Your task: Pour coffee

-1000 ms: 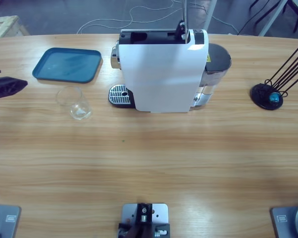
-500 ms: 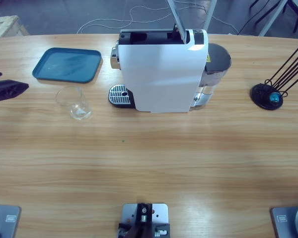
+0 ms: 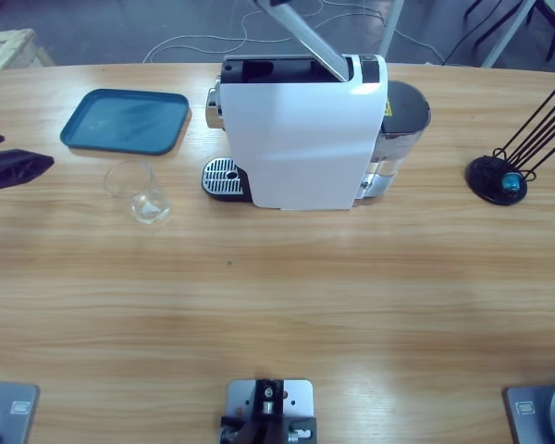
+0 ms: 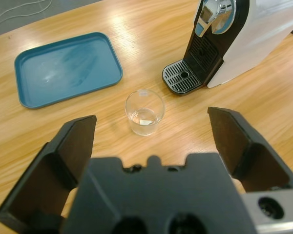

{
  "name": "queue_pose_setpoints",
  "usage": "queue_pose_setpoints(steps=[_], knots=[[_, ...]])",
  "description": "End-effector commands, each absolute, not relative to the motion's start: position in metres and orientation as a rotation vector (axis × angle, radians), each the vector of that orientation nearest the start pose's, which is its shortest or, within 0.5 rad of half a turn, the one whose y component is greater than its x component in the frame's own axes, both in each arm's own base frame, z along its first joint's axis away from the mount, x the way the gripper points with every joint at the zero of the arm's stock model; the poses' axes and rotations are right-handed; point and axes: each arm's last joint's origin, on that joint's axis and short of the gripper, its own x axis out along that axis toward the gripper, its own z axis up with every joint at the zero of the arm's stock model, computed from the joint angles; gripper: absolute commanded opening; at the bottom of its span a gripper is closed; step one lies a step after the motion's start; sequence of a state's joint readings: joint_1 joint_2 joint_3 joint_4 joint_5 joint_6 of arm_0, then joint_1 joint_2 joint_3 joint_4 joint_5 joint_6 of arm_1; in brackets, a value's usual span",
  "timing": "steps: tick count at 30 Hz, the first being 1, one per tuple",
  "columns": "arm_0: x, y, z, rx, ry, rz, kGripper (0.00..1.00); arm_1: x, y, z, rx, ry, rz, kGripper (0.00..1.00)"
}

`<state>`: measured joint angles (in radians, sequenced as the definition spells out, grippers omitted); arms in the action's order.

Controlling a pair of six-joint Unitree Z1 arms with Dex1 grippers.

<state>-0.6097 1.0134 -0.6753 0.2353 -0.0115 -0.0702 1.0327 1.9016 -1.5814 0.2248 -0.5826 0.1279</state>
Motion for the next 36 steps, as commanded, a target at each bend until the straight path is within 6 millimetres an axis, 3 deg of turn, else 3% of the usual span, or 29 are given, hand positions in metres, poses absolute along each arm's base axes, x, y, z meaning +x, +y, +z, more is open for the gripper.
queue_pose_setpoints(steps=[1,22,31,36], knots=[[0.112,-0.079,0.306,0.119,0.607,-0.592,0.977,0.242,0.397,0.27,-0.398,0.59,0.474,0.0],[0.106,-0.075,0.309,0.11,0.591,-0.594,0.977,0.253,0.413,0.199,-0.376,0.704,0.419,0.0],[0.104,-0.074,0.309,0.113,0.598,-0.593,0.977,0.246,0.398,0.173,-0.33,0.739,0.385,0.0],[0.106,-0.074,0.31,0.116,0.608,-0.591,0.977,0.242,0.388,0.177,-0.311,0.724,0.373,0.0]])
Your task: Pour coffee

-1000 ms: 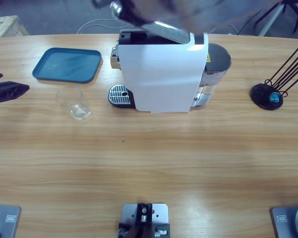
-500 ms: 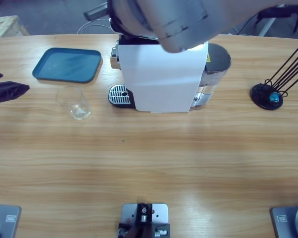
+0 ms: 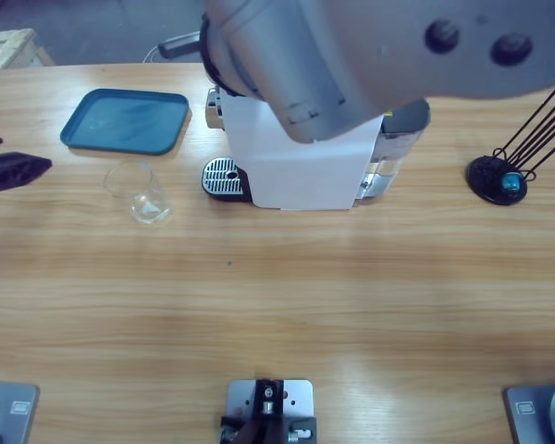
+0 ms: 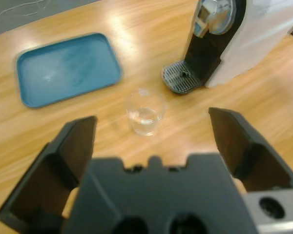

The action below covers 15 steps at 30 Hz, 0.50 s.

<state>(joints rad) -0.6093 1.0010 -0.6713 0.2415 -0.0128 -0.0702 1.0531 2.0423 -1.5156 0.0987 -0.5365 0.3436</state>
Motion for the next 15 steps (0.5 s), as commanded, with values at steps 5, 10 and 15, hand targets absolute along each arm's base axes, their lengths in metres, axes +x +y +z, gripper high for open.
queue_pose_setpoints(steps=[5,10,15], knots=[[0.113,-0.079,0.316,0.125,0.634,-0.577,0.982,0.218,0.346,0.321,-0.22,0.533,0.587,0.007],[0.112,-0.077,0.312,0.127,0.601,-0.564,0.982,0.174,0.214,0.475,-0.107,0.399,0.589,1.0],[0.12,-0.083,0.269,0.088,0.685,-0.545,0.982,0.114,0.119,0.483,-0.154,0.486,0.569,1.0]])
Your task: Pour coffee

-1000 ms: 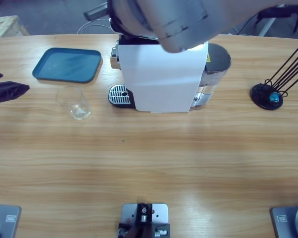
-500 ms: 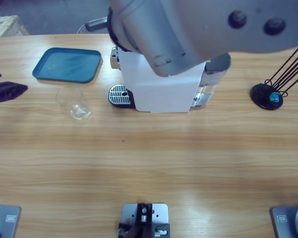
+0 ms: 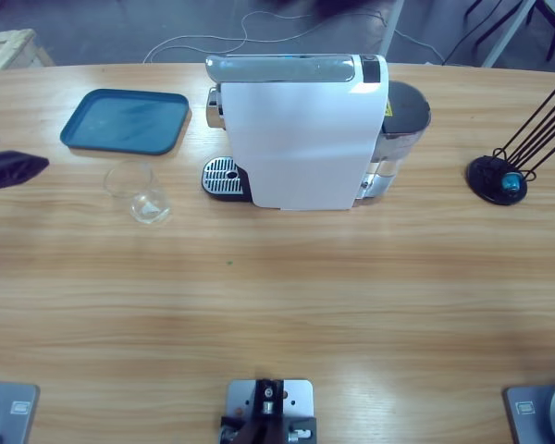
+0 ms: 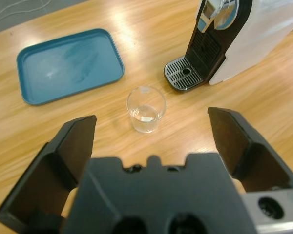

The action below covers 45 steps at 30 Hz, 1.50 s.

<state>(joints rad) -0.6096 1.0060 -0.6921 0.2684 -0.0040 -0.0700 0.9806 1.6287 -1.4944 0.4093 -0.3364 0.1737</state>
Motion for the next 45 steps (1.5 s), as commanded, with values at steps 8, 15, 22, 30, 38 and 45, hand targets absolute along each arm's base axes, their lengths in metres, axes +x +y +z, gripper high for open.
queue_pose_setpoints(steps=[8,15,22,30,38,45], knots=[[0.128,-0.095,0.231,0.142,0.796,-0.55,0.982,0.088,0.093,0.432,-0.141,0.623,0.604,1.0],[0.159,-0.116,0.195,0.175,0.825,-0.512,0.982,0.099,0.108,0.42,-0.155,0.656,0.612,1.0],[0.194,-0.139,0.17,0.186,0.791,-0.466,0.982,0.102,0.111,0.413,-0.17,0.674,0.612,1.0],[0.211,-0.151,0.154,0.155,0.711,-0.473,0.528,0.106,0.117,0.404,-0.192,0.683,0.616,1.0],[0.211,-0.151,0.146,0.14,0.653,-0.485,0.33,0.115,0.121,0.402,-0.193,0.683,0.602,1.0],[0.198,-0.167,0.185,0.124,0.507,-0.75,0.052,0.123,0.123,0.401,-0.19,0.682,0.584,1.0]])
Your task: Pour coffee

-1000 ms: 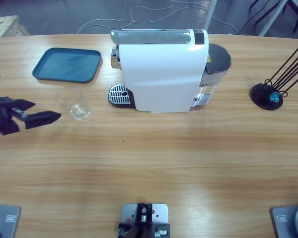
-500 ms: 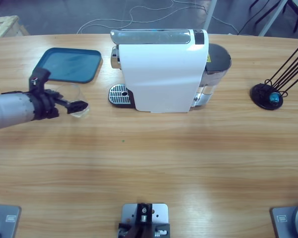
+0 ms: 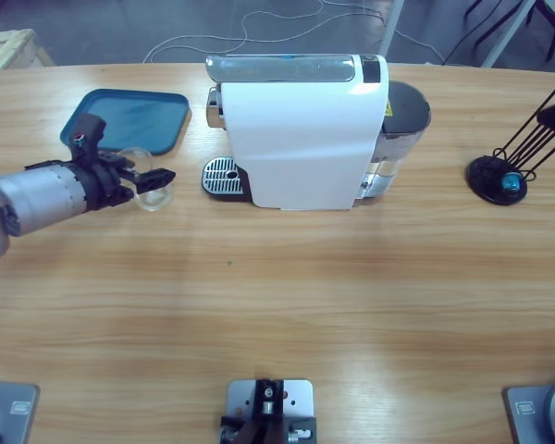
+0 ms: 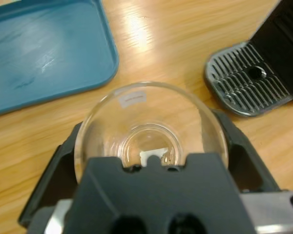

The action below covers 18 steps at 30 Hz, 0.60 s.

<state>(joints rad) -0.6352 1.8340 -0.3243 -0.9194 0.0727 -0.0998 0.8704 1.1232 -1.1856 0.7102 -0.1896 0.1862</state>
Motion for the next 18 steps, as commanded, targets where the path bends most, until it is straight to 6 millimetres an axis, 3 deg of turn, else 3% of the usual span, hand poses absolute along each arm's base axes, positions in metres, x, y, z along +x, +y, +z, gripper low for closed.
queue_pose_setpoints(steps=[1,6,11,18], knots=[[0.2,-0.17,0.19,0.124,0.505,-0.777,0.052,0.123,0.121,0.401,-0.19,0.68,0.582,1.0],[0.219,-0.187,0.205,0.175,0.489,-0.809,0.052,0.119,0.11,0.4,-0.185,0.674,0.572,1.0],[0.25,-0.212,0.189,0.194,0.511,-0.813,0.052,0.115,0.1,0.402,-0.186,0.667,0.561,1.0],[0.265,-0.227,0.168,0.194,0.56,-0.855,0.052,0.116,0.09,0.403,-0.189,0.668,0.534,1.0]])
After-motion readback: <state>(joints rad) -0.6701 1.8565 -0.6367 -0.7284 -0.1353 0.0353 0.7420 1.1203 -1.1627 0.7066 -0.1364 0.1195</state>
